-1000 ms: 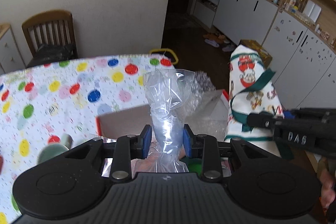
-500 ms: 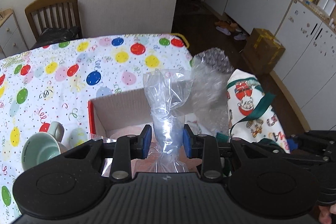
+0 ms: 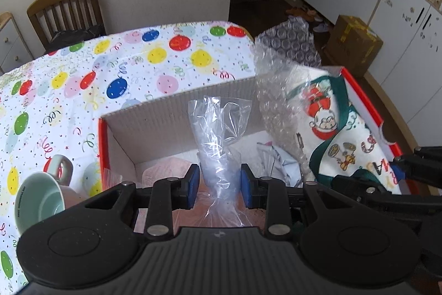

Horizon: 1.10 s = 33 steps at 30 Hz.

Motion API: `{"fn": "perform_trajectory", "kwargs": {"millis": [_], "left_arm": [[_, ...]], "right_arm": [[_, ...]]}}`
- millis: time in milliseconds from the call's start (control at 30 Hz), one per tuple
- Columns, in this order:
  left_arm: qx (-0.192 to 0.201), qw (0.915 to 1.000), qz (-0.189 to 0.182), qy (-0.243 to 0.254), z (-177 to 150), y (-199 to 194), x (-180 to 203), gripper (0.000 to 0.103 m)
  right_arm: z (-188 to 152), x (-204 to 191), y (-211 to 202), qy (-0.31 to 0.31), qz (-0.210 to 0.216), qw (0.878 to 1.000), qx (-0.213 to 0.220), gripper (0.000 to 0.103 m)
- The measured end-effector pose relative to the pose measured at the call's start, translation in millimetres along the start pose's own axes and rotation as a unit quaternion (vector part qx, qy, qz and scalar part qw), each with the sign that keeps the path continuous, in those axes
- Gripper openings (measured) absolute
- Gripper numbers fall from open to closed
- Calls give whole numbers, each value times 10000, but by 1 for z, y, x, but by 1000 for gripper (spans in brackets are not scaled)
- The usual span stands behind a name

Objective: Organize soft objects
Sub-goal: 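Lift and carry the plastic bag and Christmas bag with both tools into the shoebox, then open both tools to release the plastic bag and Christmas bag inside the box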

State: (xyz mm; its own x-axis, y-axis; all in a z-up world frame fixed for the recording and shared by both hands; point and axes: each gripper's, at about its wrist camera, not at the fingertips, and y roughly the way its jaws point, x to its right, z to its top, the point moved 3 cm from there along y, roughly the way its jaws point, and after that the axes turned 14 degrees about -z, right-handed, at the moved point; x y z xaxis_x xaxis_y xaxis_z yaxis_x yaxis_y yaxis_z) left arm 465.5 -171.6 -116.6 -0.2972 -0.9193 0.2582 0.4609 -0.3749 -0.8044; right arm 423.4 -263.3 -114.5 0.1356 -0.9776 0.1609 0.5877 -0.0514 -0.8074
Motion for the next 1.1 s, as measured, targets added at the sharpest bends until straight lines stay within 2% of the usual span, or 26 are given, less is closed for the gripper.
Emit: {"fn": "perform_trajectory", "kwargs": {"millis": [233,300,367,400,433,500,633,700,833,1100], "left_arm": [[-93,9999,-67,-7,-2,5,-2,31],[-83,9999,-67,3,-1,4,-2,32],[-85,9999,-51,14,-1,3,-1,46],[-64,10000,-27,10,-1,1,-1,63],[-5,10000,-28,13,-1,-1,-1,68],[96,9999,-91,20,0,-6,0,69],[181,9998,-112,25,1,-15,1,68],[241,9996,-125,8,0,-21,1,69],[370,9993,-108,20,-2,-36,1,69],[679,9974,-183,163,-17,-79,2,73]], "right_arm": [[0,5,-3,47,86,9999,51,31],[0,7,-5,58,113,9999,57,36],[1,8,-7,74,100,9999,98,44],[2,8,-9,86,102,9998,132,51],[2,9,-11,98,108,9998,166,54],[3,11,-15,127,105,9996,235,61],[5,16,-24,214,142,9991,327,63],[5,18,-28,263,162,9988,376,68],[2,22,-39,368,259,9979,473,72],[-5,17,-69,542,424,9949,731,83]]}}
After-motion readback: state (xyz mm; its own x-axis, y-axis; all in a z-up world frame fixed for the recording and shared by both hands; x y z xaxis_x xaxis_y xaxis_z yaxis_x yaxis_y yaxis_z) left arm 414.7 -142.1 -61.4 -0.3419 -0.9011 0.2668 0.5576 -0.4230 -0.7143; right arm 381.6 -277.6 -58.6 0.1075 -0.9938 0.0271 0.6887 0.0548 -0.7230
